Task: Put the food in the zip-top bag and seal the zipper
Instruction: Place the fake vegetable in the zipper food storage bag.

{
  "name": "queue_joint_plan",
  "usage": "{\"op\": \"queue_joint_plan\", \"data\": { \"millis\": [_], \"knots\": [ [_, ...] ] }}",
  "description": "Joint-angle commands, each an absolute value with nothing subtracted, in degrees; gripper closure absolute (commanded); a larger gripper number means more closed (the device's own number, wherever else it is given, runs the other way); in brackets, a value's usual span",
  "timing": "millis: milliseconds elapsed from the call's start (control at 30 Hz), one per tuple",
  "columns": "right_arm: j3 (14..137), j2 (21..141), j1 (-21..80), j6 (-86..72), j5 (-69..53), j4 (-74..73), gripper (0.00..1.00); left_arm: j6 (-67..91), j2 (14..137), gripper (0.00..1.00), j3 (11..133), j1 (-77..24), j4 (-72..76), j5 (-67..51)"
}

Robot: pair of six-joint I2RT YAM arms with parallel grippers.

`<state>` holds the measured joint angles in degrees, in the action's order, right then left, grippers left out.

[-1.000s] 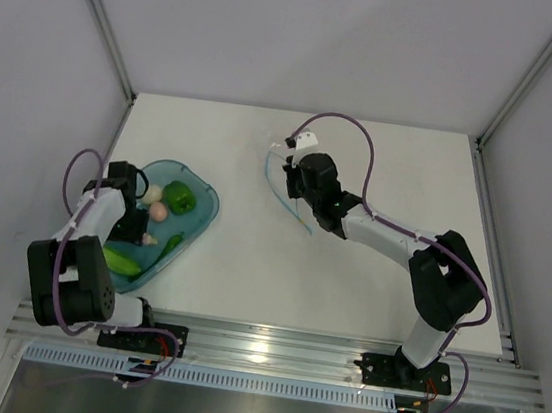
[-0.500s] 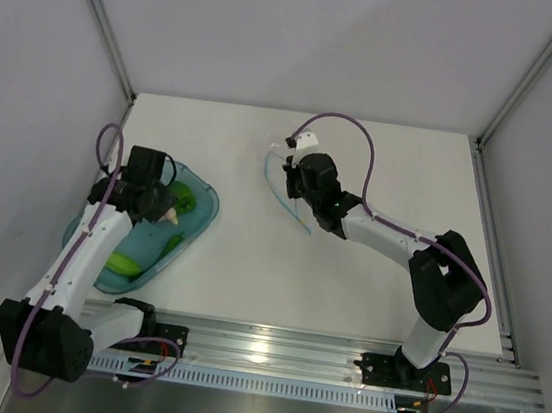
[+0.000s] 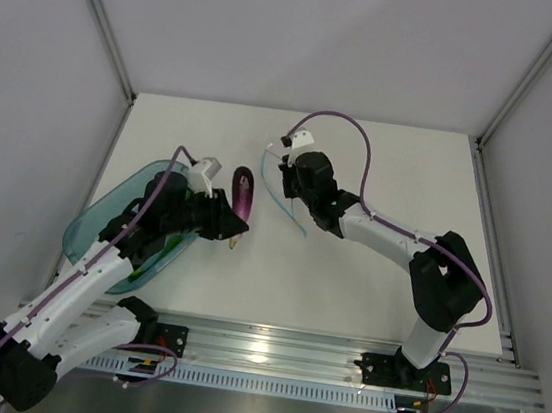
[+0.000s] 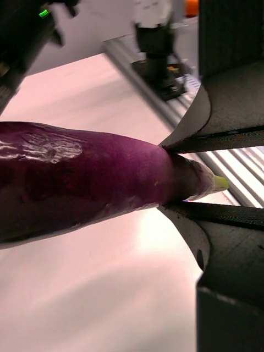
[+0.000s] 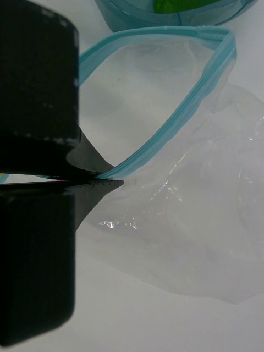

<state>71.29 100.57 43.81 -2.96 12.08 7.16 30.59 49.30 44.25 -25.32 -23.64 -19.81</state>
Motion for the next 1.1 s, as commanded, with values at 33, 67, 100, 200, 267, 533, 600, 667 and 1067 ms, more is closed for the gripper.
{"op": "queue_joint_plan", "data": {
  "millis": [33, 67, 100, 200, 267, 533, 600, 667, 1067],
  "knots": [
    [73.6, 98.9, 44.4, -2.6, 13.7, 7.3, 1.00, 25.8, 50.3, 1.00, 44.2, -29.9, -16.9, -28.7],
    [73.5, 98.9, 44.4, -2.5, 13.8, 7.6, 1.00, 27.2, 50.8, 0.99, 44.6, -30.1, -17.6, -28.5],
    [73.3, 98.8, 44.6, -2.5, 13.9, 7.8, 1.00, 28.4, 52.1, 0.99, 44.6, -30.1, -17.8, -28.0],
    [71.6, 98.1, 45.0, -2.0, 13.9, 10.5, 1.00, 32.2, 55.7, 0.99, 46.1, -30.1, -17.9, -30.3],
    [70.8, 97.9, 45.3, -1.6, 13.5, 12.2, 1.00, 34.5, 58.1, 0.99, 46.8, -30.1, -18.4, -32.0],
    [67.9, 95.9, 45.6, -0.3, 12.7, 15.1, 1.00, 38.5, 68.0, 1.00, 54.3, -29.7, -21.0, -34.7],
    [66.7, 95.4, 45.6, 0.7, 12.1, 16.2, 1.00, 38.9, 69.0, 0.99, 54.8, -29.4, -20.8, -34.8],
    [65.9, 94.6, 45.5, 1.2, 12.2, 17.0, 1.00, 40.1, 70.9, 0.99, 56.1, -28.5, -21.9, -34.9],
    [61.7, 91.4, 45.9, 2.7, 8.2, 21.7, 1.00, 44.6, 78.0, 0.99, 58.4, -23.5, -21.3, -39.7]
  ]
}}
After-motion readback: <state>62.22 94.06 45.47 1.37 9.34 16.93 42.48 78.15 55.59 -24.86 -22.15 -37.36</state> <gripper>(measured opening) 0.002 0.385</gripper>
